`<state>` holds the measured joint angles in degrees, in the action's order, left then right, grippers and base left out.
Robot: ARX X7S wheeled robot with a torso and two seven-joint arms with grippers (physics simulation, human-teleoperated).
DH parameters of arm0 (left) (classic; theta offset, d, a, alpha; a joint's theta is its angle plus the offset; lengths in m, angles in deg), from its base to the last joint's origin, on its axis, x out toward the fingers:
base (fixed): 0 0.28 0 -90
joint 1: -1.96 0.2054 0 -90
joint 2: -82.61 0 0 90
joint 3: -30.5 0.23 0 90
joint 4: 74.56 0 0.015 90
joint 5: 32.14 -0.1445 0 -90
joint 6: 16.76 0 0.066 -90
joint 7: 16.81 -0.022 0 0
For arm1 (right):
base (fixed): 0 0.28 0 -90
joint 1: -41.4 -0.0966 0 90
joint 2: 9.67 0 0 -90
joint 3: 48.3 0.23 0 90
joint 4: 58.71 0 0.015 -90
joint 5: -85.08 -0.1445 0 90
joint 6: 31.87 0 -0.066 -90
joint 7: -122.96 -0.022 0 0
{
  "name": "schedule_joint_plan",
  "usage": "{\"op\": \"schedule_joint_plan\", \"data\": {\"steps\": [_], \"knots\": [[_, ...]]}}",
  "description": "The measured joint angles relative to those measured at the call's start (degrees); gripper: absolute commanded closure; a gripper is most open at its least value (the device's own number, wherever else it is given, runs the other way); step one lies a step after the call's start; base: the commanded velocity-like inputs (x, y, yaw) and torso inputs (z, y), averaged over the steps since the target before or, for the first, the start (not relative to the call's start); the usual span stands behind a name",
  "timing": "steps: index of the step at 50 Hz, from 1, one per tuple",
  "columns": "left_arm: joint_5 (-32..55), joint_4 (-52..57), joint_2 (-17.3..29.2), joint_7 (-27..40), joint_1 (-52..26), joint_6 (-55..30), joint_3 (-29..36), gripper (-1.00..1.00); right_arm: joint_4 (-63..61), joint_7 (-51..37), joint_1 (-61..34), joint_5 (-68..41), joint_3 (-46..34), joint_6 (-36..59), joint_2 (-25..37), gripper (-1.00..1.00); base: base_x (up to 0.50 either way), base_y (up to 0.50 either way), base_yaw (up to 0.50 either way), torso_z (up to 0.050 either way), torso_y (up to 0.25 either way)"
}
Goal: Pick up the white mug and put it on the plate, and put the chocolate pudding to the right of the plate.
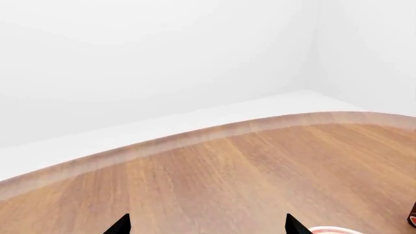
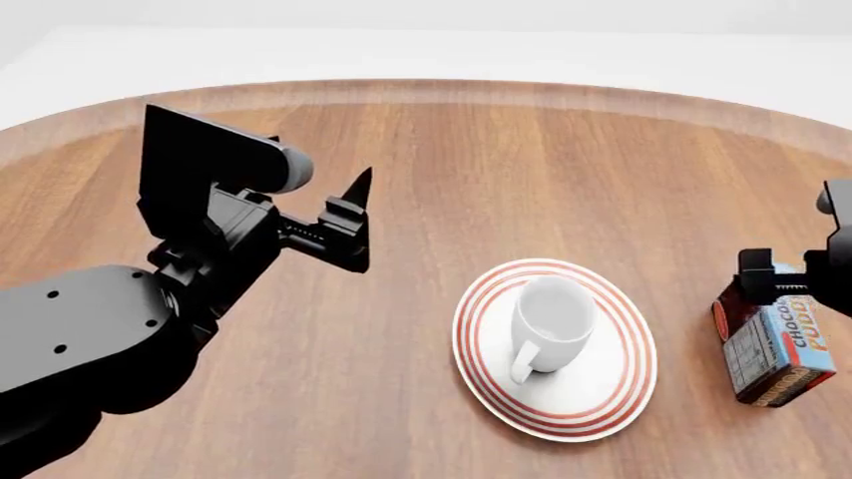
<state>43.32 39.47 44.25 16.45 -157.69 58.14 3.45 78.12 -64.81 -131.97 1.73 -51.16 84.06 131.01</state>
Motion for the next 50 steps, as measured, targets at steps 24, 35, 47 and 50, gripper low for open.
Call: {"op": "schedule_joint_plan", "data": {"steps": [24,35,47,50], "knots": [[-0.2,0.0,0.2,-0.3,0.4,0.3,-0.3,-1.00,-14.0,-2.1,-9.3,4.4,0.0,2.3,7.3,-1.00,0.00,0.00,0.00,0.000,0.000],[-0.1,0.4,0.8,-0.3,0.7,0.7,-0.7,-1.00,-26.1,-4.3,-14.6,7.2,1.6,1.3,13.5,-1.00,0.00,0.00,0.00,0.000,0.001],[-1.0,3.0,2.2,1.9,0.6,0.5,-1.1,-1.00,-45.8,-11.4,-17.3,7.6,4.8,-5.7,24.4,-1.00,0.00,0.00,0.00,0.000,0.000],[-1.7,3.8,2.7,3.1,0.6,0.4,-1.2,-1.00,-51.4,-13.2,-17.7,7.7,5.6,-7.9,27.2,-1.00,0.00,0.00,0.00,0.000,0.000]]}}
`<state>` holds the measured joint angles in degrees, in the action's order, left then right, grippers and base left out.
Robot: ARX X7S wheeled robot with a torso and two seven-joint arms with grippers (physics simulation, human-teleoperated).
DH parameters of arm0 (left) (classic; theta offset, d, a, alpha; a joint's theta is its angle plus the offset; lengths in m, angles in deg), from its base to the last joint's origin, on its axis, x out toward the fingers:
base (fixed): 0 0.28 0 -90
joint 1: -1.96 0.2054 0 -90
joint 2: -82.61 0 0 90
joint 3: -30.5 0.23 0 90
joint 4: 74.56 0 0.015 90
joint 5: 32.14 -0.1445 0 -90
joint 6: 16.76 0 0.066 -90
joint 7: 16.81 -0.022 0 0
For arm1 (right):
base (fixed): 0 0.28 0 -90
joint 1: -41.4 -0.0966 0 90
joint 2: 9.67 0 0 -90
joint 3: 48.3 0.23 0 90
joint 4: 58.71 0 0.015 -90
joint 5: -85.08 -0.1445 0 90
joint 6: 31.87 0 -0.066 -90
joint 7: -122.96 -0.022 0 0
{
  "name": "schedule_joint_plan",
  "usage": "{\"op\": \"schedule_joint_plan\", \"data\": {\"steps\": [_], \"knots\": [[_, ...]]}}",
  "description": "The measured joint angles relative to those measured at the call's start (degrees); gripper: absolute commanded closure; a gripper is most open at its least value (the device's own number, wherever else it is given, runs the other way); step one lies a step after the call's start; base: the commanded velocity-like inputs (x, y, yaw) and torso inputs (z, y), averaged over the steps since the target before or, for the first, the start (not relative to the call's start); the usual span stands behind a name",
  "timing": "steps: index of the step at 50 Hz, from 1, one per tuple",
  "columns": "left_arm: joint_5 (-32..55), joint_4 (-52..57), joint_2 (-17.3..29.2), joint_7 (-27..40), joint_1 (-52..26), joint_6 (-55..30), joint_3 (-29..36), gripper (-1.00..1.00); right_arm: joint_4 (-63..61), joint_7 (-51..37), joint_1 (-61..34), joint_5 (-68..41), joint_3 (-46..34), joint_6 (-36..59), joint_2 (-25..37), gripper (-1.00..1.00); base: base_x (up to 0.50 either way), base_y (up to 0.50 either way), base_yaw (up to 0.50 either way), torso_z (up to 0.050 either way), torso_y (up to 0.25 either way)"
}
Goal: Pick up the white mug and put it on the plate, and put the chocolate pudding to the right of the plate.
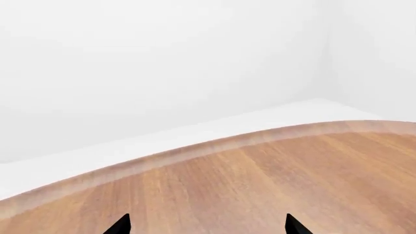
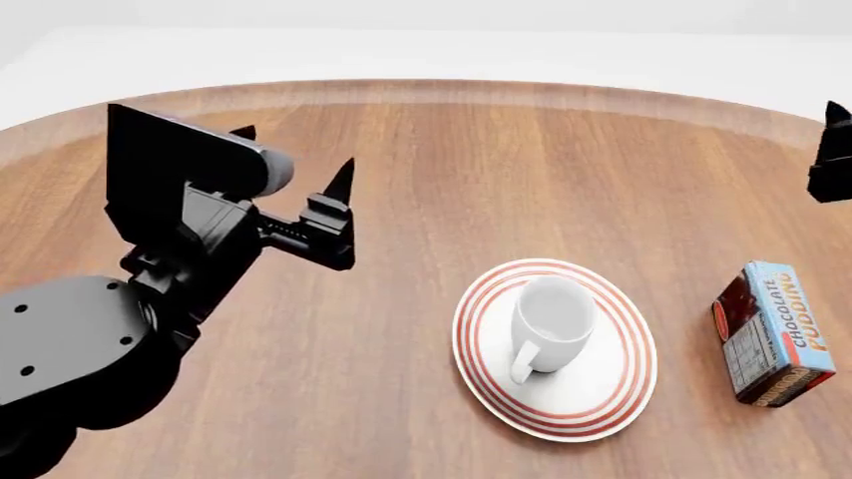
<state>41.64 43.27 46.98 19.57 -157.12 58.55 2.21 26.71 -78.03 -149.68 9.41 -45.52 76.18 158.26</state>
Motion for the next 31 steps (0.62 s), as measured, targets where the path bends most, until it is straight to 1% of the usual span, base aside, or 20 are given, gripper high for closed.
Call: {"op": "schedule_joint_plan", "data": {"steps": [9,17,27,31], "knots": [[-2.6,2.8,2.6,5.7,0.9,0.7,-0.9,-1.00,-14.8,-7.0,-0.4,0.3,1.4,-9.1,7.1,-1.00,0.00,0.00,0.00,0.000,0.000],[-5.0,6.7,6.9,12.8,2.3,2.7,-2.6,-1.00,-24.2,-15.2,1.0,2.7,0.5,-20.5,10.4,-1.00,0.00,0.00,0.00,0.000,0.000],[-10.0,12.2,13.5,24.9,4.1,5.4,-5.5,-1.00,-31.9,-28.5,4.7,13.1,-2.4,-35.3,12.1,-1.00,0.00,0.00,0.00,0.000,0.000],[-12.1,14.9,16.3,29.5,4.7,6.4,-6.6,-1.00,-34.0,-34.1,5.9,18.4,-3.4,-39.5,12.1,-1.00,0.00,0.00,0.00,0.000,0.000]]}}
